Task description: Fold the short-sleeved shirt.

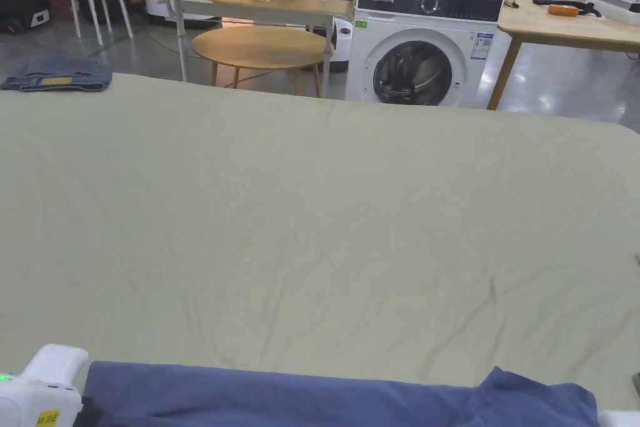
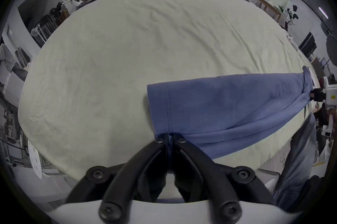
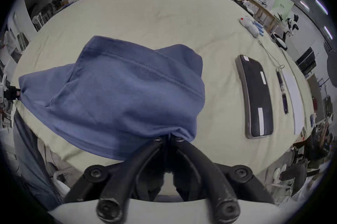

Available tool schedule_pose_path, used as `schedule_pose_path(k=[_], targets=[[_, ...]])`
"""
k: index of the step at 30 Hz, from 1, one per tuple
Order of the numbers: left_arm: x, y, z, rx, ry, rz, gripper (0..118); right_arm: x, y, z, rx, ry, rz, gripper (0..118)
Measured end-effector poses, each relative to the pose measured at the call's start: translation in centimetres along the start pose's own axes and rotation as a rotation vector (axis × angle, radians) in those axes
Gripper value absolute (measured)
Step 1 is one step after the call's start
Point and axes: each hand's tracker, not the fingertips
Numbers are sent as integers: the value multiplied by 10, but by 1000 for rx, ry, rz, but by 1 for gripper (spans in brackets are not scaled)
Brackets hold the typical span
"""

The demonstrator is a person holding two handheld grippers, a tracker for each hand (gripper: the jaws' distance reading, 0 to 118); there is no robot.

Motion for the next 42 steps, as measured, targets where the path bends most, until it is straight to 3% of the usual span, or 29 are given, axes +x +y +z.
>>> schedule_pose_path(k=[2, 3, 4, 6, 13, 15, 17, 18, 20, 21, 23, 24, 25, 27, 36, 42], targets=[[3, 3, 13, 13, -2, 14, 13, 0, 6, 13, 26, -56, 10, 36], [4, 5, 18, 31, -4, 25, 29, -1, 9, 22, 51, -88, 7, 63], [5, 8, 24, 62, -16, 44, 40, -2, 11, 33, 88, -115, 2, 70], [4, 15, 33, 135, -57, 74, 48, -1, 21, 51, 169, -112, -29, 70], [30, 41, 42, 355, -48, 93, 48, -34, 47, 72, 448, -100, -91, 70], [42, 46, 43, 448, -23, 78, 47, -49, 50, 75, 577, -43, -120, 70], [57, 50, 47, 544, 20, 69, 34, -70, 53, 82, 687, -26, -141, 64], [64, 52, 51, 590, 37, 58, 24, -79, 54, 84, 747, -18, -149, 56], [79, 56, 57, 684, 99, 40, 15, -99, 57, 89, 849, -24, -151, 37], [85, 57, 61, 726, 116, 31, 14, -108, 59, 91, 886, -38, -151, 37], [92, 60, 67, 797, 120, 29, 11, -123, 63, 93, 952, -41, -149, 26], [97, 61, 70, 823, 133, 25, 6, -129, 66, 95, 971, -46, -147, 10], [100, 63, 72, 860, 160, 22, 0, -134, 69, 96, 980, -23, -142, 9], [103, 64, 75, 914, 180, 11, 0, -142, 72, 97, 1004, 3, -144, 0], [86, 66, 80, 946, 137, 34, 0, -165, 80, 98, 1063, -19, -110, 0], [29, 56, 81, 753, 8, 138, 0, -171, 83, 93, 1046, 8, -113, 0]])
